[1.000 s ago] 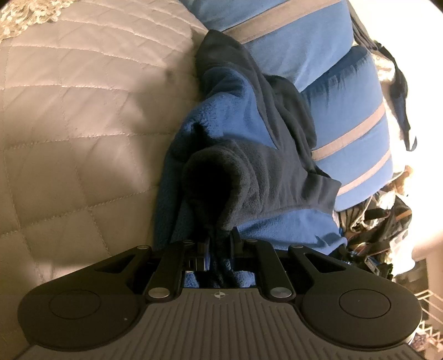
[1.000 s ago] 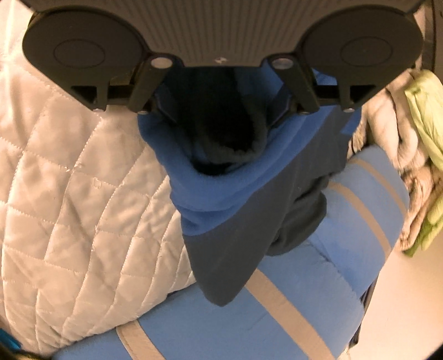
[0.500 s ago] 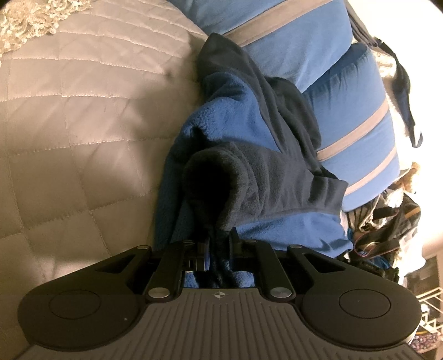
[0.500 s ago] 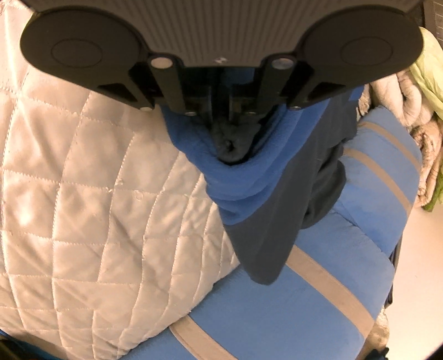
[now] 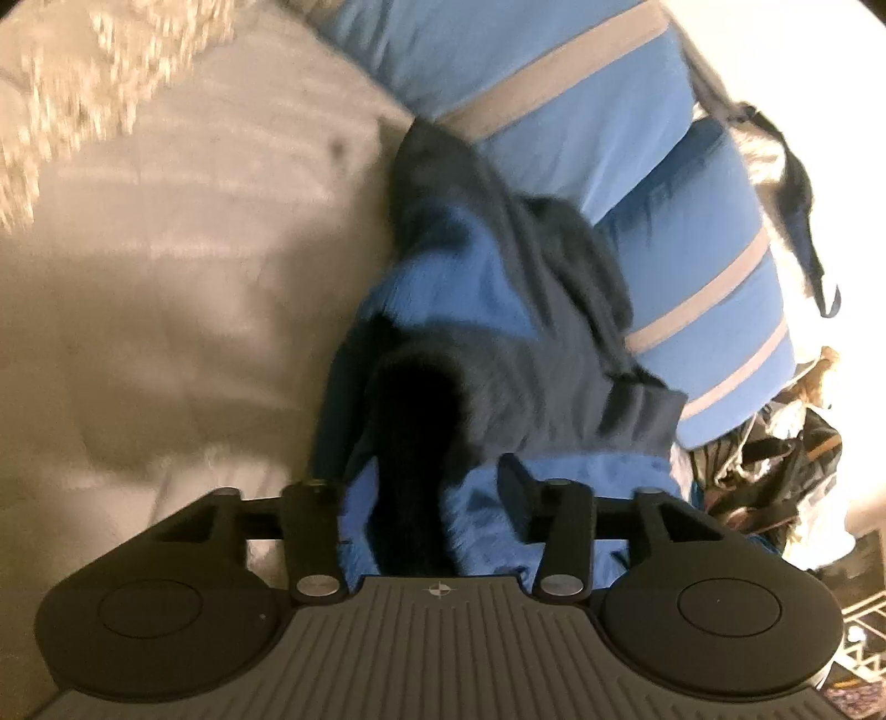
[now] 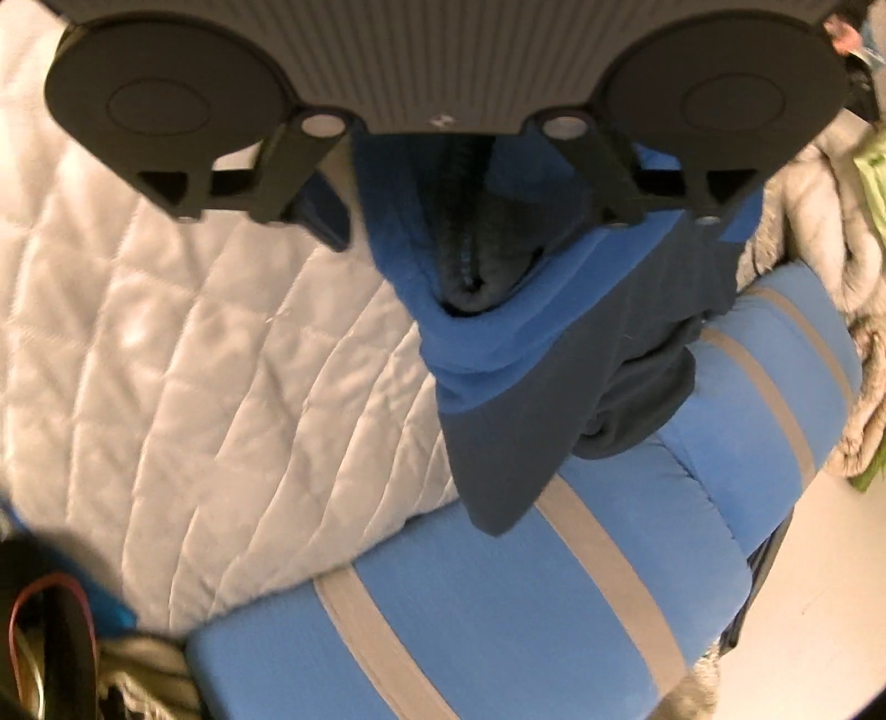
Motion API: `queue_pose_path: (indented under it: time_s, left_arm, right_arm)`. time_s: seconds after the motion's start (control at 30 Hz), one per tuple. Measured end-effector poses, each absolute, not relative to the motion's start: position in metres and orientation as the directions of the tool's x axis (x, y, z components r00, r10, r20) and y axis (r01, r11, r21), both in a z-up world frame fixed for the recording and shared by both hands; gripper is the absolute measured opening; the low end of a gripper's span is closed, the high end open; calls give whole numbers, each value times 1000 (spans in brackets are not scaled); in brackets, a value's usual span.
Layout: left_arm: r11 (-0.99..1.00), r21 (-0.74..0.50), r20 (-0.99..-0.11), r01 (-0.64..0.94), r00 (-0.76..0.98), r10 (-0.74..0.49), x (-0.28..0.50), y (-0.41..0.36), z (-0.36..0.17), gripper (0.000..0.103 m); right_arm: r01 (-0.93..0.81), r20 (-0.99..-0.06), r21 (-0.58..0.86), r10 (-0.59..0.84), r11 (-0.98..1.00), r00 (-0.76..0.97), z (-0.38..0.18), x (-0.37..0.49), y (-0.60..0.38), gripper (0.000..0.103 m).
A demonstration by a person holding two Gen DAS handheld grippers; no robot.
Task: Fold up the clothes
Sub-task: 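Open both grippers and withdraw them from the folded jacket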
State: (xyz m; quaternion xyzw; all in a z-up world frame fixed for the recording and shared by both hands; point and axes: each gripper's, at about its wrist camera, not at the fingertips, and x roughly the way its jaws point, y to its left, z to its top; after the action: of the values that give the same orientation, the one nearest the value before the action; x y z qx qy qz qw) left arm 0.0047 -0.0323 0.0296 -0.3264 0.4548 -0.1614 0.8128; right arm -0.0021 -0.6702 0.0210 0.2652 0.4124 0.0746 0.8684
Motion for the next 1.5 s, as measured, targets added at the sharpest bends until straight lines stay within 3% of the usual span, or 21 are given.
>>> queue_pose_path:
  time_s: [0.1,0.33,0.53,0.77,1.0,1.13,1.5]
  left_arm:
    - [760,-650,-634,-19,565,-529,1,-33,46,65]
    - [820,-570,-621,57,624,-475,-7,-43,89,67]
    - [864,-490,-611,116,661,-435,-28,-48,122,76]
    - [882,-441,-544,165,732,-409,-67,-43,163,76]
    - [943,-265,-511,200,800,-314,-101,-61,204,77]
    - [940,-268,-505,212,800,-324,-112,-66,222,77]
    - [916,-260,-403,306,827,-391,-159,-65,289,77]
  right_arm:
    - [62,-679,484,330,873,656,30,-8,-667,98]
    - [25,-683,415,293,909,669,50,-19,-661,99]
    - [9,-696,366,268,930,666,67,-32,-653,102]
    - [-132,-637,190,225,973,737,117,-86,-632,103]
    - [-170,-625,-34,112,985,773,153,-126,-618,103]
    - [-145,-657,-82,56,986,752,161,-140,-613,103]
    - [-160,-633,-110,55,981,773,193,-169,-617,103]
